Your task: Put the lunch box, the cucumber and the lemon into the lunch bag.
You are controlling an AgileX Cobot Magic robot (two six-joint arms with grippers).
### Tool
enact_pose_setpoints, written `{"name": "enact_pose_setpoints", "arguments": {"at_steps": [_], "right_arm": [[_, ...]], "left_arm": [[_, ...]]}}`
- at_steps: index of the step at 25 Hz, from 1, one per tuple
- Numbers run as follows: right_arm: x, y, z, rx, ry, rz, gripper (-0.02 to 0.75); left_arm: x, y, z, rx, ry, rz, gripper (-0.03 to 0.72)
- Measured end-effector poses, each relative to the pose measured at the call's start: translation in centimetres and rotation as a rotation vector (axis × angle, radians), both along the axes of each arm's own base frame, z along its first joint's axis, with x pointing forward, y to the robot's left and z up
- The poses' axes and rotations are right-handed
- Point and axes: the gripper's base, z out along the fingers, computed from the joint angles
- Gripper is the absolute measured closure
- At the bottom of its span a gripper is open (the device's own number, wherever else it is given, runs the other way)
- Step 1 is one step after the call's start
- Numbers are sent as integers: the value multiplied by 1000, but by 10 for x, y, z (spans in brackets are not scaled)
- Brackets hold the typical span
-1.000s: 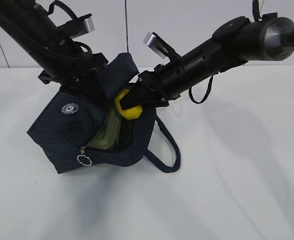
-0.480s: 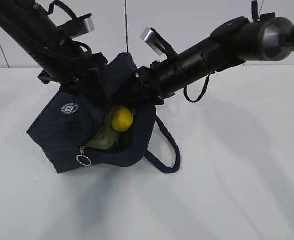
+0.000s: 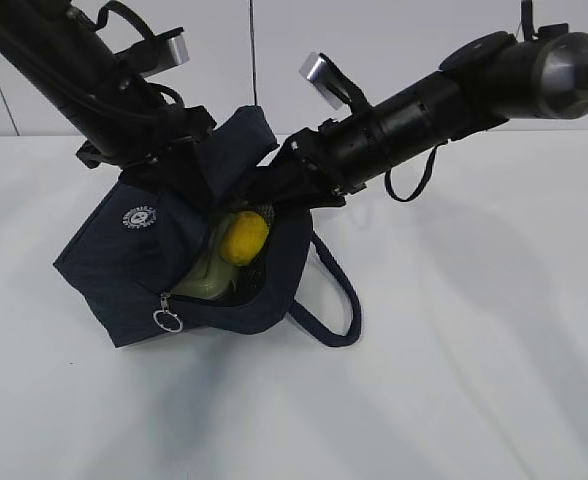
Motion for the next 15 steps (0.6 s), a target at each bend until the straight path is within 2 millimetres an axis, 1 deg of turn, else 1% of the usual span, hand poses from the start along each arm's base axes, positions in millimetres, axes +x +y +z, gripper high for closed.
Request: {"name": "enact_pose_setpoints", "arguments": {"at_steps": [3,8,11,15], "right_arm": [[6,-17,-3,-40,10,-29,275],[11,-38,-8,-108,35,-63,275],[11,-43,-13,-167,58,-69,276],[11,-43,-26,-189,109,-73,276]], "left_arm": [[0,0,0,0,0,0,667],[0,0,0,0,1,0,667],[0,0,0,0,0,-1,667],[0,0,0,1,3,-4,667]]}}
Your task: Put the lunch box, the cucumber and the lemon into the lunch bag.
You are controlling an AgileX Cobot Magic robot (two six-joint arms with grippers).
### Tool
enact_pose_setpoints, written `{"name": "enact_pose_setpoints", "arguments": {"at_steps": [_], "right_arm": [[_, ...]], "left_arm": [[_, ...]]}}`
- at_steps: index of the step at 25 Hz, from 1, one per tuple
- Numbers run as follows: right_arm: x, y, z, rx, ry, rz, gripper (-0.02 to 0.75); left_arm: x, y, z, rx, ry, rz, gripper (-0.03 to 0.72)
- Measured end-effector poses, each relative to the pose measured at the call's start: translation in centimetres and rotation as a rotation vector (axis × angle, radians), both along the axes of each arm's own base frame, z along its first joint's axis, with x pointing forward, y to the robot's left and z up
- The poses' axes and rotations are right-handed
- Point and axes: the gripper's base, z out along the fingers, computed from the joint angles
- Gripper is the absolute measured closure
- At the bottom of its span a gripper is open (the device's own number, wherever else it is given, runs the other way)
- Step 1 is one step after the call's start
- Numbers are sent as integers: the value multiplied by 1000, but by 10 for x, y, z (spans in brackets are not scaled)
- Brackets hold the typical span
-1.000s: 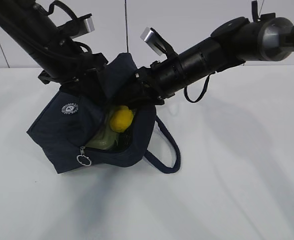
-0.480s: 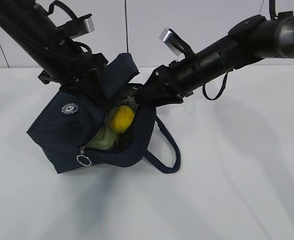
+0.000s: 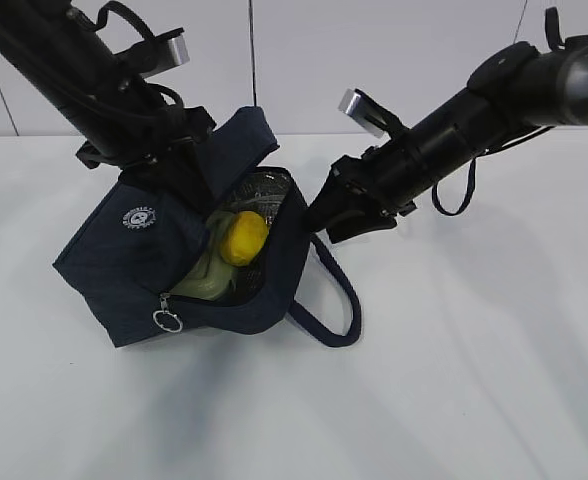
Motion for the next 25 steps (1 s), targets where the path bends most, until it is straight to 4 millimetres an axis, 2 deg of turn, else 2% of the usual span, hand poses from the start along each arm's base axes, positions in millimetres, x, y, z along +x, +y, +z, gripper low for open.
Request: {"name": "enact_pose_setpoints", "arguments": {"at_steps": [5,9,16,18,23,25], "right_arm": [[2,3,-20,38,79,-22,276],[3,7,-28,100,128,-44,276],[-2,27,-49,138,194,-34,293],[-4,31,-49,143,198,-28,352],[-3,33,-48,162,201,-37,643],[-3,32,-48,163,197,-36,704]], "left_arm": [[0,0,0,0,2,-1,667],[0,0,0,1,5,-3,667],[-1,0,0,1,8,-5,667],[-1,0,0,1,8,-5,667],[-1,0,0,3,9,-6,667],[-1,0,0,3,10,-7,667]]}}
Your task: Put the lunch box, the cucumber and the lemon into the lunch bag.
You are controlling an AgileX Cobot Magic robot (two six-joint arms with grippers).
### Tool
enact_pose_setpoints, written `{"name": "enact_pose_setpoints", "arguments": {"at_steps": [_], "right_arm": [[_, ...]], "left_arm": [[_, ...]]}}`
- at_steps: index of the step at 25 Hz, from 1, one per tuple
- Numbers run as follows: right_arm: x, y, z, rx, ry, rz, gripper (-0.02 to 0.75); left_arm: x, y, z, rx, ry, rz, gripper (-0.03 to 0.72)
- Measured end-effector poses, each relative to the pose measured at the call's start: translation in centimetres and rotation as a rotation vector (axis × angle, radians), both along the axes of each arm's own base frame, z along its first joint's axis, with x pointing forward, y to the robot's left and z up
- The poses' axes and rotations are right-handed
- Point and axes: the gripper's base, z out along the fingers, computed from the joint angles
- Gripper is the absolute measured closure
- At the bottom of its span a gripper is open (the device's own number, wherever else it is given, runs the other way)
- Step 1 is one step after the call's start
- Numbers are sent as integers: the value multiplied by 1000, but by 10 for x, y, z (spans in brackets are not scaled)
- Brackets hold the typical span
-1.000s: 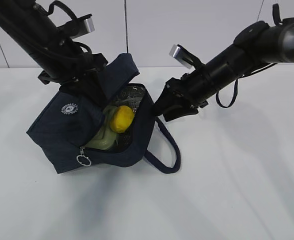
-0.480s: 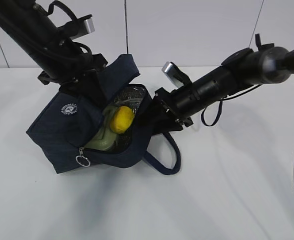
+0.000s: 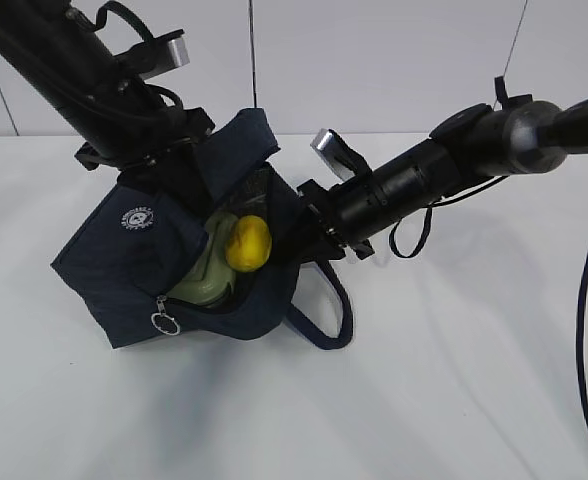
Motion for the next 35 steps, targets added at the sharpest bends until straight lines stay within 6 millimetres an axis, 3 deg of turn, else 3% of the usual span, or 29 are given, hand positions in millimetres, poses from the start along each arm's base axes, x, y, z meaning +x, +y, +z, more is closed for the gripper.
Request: {"name": "enact_pose_setpoints", "arguments": {"at_steps": [8,14,23,29,35], "right_arm": [[11,-9,23,19,-66,-10,722],[13,-33,73,9,-173,-40,723],[1,-67,139,-155,-299,-52,723],[5,-76,160,-280,-327,-84,724],[5,-80,159,-331,-320,-81,724]], "left_arm": [[-1,-3,2,-43,20,13,667],[-3,-14,7,-127,31,21,667],[-13,-59,20,-333,1,58,667],[-20,-88,20,-380,-54,81,667],[-18,-100,4,-380,-27,95,667]]}}
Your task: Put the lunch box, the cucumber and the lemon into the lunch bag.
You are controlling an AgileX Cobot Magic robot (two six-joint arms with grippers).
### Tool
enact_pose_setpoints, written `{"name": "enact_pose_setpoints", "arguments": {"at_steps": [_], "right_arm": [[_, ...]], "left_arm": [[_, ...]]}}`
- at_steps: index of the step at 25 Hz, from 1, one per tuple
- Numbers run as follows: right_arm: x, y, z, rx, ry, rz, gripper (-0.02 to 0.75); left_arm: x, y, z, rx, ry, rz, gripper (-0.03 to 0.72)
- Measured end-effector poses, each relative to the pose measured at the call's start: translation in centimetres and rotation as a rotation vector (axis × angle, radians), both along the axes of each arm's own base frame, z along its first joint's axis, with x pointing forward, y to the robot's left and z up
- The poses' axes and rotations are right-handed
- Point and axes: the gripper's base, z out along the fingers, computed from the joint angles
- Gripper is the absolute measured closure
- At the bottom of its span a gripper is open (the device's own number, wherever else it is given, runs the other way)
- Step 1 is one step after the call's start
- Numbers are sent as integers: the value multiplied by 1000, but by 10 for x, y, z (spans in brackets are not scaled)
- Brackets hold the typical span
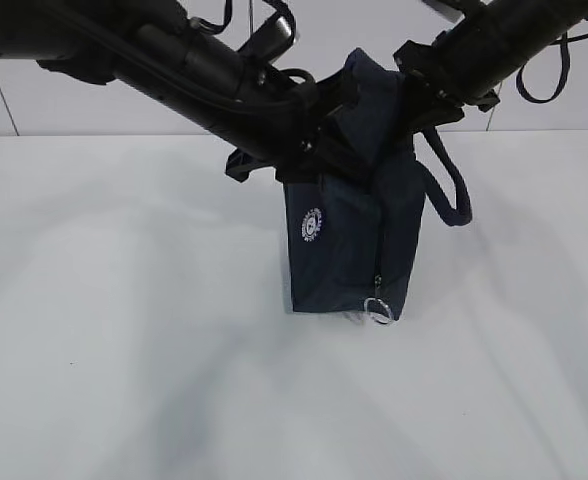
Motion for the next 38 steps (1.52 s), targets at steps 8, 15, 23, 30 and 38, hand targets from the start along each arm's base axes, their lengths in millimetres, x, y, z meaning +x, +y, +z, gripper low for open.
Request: {"name": "enact_pose_setpoints", "arguments": {"at_steps": [8,15,23,30,38], "right_arm": [[0,-4,-3,-56,10,-16,724],[3,-4,-11,-63,26,-24,660],[6,0,-15,-47,31,-26,519],[7,0,-10,-39,20,-34,428],[15,1,23,-14,-75,-63,422]], "left_arm": [[7,-4,-19,16,30,31,661],[10,-4,-21,18,22,50,565],[10,-6,-29,23,42,50,384],[8,-6,-30,37,53,22,335],[14,10,-21,66,15,25,330]]}}
